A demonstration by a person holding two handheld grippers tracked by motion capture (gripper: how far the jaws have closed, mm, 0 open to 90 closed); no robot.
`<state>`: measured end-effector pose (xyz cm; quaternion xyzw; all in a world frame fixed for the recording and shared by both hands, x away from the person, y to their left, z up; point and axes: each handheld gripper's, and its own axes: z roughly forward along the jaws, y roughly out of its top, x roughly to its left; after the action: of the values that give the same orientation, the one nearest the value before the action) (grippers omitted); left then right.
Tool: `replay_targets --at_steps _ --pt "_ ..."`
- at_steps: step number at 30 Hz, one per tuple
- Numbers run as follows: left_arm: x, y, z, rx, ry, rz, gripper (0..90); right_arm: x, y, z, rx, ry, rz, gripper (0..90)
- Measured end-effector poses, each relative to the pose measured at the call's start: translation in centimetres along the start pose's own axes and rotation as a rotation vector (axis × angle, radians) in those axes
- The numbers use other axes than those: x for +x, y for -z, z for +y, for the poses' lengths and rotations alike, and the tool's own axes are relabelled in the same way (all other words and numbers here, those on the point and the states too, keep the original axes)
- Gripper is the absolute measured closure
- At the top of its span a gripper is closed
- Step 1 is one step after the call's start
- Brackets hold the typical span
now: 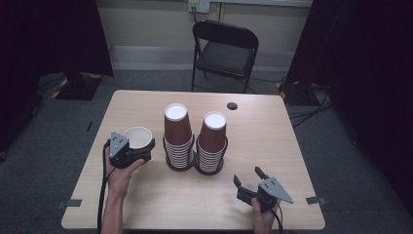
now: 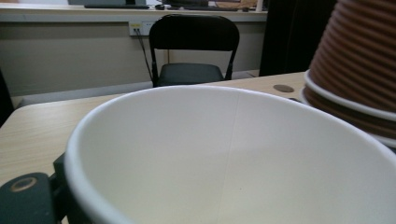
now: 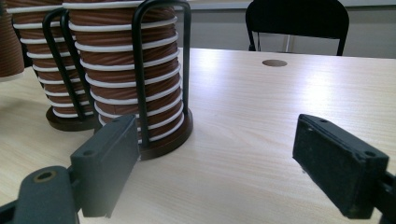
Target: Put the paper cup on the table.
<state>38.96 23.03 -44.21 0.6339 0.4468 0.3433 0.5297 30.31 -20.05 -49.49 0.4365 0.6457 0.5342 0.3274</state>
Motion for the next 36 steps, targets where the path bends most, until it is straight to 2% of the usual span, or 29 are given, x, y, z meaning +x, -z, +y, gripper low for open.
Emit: replay_targets --at_steps 3,7,12,16,20,23,28,36 --pt "0.3 -0.7 -0.1 0.002 0.01 0.007 7.4 0.1 -0.1 0.0 0.003 0.018 -0.002 13.9" --pt "0.6 -1.8 -0.3 0.019 0.016 0.029 7.2 0.1 0.0 0.0 0.003 0.013 0.004 13.9" --pt "0.8 -2.8 -0.6 0.04 0.027 0.025 7.0 0.1 0.1 0.0 -0.011 0.014 0.009 13.9" --pt "1.0 -3.6 -0.9 0.052 0.043 0.041 6.9 0.0 0.2 -0.1 -0.017 0.01 0.012 13.9" --pt "1.2 -4.1 -1.3 0.063 0.067 0.014 6.5 0.0 0.1 -0.1 -0.018 0.011 0.012 14.0" --pt "1.1 -4.6 -1.7 0.072 0.059 0.015 6.5 0.0 0.1 -0.1 -0.014 0.013 0.016 14.0" --pt "1.2 -5.1 -2.3 0.081 0.077 0.002 6.7 0.0 0.1 -0.1 -0.017 0.012 0.018 14.0" --pt "1.0 -5.1 -2.4 0.123 0.041 0.022 6.9 0.1 0.1 -0.1 -0.014 0.018 0.02 14.0"
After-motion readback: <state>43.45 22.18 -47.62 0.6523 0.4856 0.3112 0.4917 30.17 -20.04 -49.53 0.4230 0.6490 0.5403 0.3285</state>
